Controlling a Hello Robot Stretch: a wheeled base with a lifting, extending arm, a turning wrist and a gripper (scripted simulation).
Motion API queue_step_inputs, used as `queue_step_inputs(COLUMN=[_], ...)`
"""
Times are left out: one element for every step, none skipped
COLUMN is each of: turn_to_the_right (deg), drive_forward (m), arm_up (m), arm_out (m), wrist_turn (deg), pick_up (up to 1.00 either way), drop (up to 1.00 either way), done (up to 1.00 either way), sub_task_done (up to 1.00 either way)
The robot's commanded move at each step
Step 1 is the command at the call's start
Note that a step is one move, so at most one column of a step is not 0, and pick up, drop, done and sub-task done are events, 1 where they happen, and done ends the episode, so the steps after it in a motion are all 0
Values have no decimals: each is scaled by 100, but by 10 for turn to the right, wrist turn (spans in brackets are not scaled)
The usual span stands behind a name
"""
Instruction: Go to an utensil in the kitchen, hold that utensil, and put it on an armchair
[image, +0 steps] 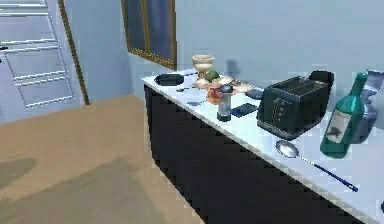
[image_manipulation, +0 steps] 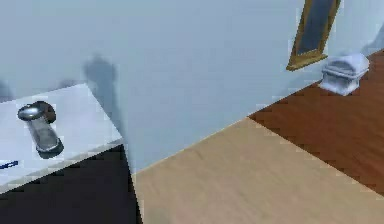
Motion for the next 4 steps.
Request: queue_step_inputs(turn_to_the_right=[-450,-330,-30,450], drive_forward=[0,0,0,0], arm_up=[0,0,0,0], arm_out=[0,0,0,0], wrist_turn=[0,0,0,0], pick_up=[0,0,0,0], drop=[0,0,0,0], done=[0,0,0,0], sub_task_done=[0,0,0,0])
